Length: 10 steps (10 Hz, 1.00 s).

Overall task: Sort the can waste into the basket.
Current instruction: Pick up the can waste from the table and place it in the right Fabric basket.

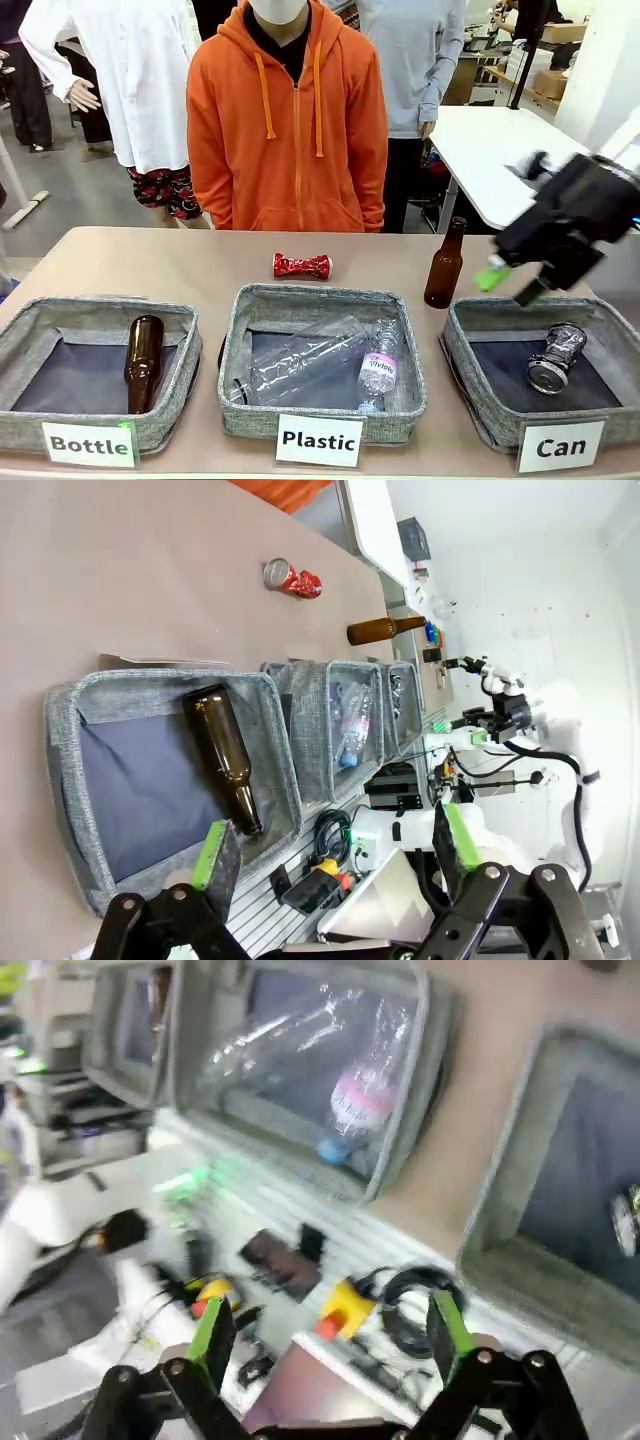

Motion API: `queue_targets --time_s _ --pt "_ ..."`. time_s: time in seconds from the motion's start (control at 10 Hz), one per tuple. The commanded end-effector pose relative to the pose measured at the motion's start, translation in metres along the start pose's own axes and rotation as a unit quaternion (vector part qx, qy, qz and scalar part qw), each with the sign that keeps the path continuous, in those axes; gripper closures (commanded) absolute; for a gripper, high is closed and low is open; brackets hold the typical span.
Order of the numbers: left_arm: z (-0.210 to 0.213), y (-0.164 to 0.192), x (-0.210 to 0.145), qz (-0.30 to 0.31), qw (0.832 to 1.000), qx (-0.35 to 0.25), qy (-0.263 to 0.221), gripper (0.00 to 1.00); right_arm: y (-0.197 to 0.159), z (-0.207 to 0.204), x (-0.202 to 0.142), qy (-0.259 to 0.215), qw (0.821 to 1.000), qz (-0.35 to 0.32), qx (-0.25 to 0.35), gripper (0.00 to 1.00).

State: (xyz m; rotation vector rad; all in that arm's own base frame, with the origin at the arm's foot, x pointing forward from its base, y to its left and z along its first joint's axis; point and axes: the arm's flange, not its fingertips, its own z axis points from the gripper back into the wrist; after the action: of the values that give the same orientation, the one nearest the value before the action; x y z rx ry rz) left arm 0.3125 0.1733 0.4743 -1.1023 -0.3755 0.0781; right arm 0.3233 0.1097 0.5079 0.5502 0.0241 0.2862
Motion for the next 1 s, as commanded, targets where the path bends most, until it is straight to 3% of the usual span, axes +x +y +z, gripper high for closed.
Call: queue_targets --time_s 0.0,0.1,0.2,0.3,0.4,0.5,0.6,0.9 --pt "0.003 0.001 -0.002 -0.003 1.000 -0.003 0.002 0.00 0.024 -0.046 0.026 -0.090 0.981 -0.010 -0.169 0.00" --pt "0.003 0.001 -0.002 -0.003 1.000 -0.003 0.002 0.00 0.028 -0.056 0.021 -0.123 0.970 -0.009 -0.211 0.00" --pt "0.003 0.001 -0.002 -0.003 1.000 -0.003 0.002 0.00 0.031 -0.018 0.013 -0.031 0.996 0.028 -0.073 0.00" --pt "0.003 0.001 -0.002 -0.003 1.000 -0.003 0.002 0.00 0.031 -0.018 0.013 -0.031 0.996 0.028 -0.073 0.00" --pt "0.003 0.001 -0.002 -0.003 1.000 -0.003 0.002 0.00 0.050 -0.042 0.020 -0.074 0.986 0.047 -0.141 0.00" --pt "0.003 0.001 -0.002 -0.003 1.000 -0.003 0.002 0.00 0.030 -0.047 0.003 -0.099 0.984 -0.006 -0.148 0.00" --pt "0.003 0.001 -0.002 -0.003 1.000 -0.003 0.002 0.00 0.037 -0.054 0.005 -0.131 0.972 -0.034 -0.190 0.00" --pt "0.003 0.001 -0.002 -0.003 1.000 -0.003 0.002 0.00 0.092 -0.069 0.056 -0.214 0.942 -0.058 -0.254 0.00"
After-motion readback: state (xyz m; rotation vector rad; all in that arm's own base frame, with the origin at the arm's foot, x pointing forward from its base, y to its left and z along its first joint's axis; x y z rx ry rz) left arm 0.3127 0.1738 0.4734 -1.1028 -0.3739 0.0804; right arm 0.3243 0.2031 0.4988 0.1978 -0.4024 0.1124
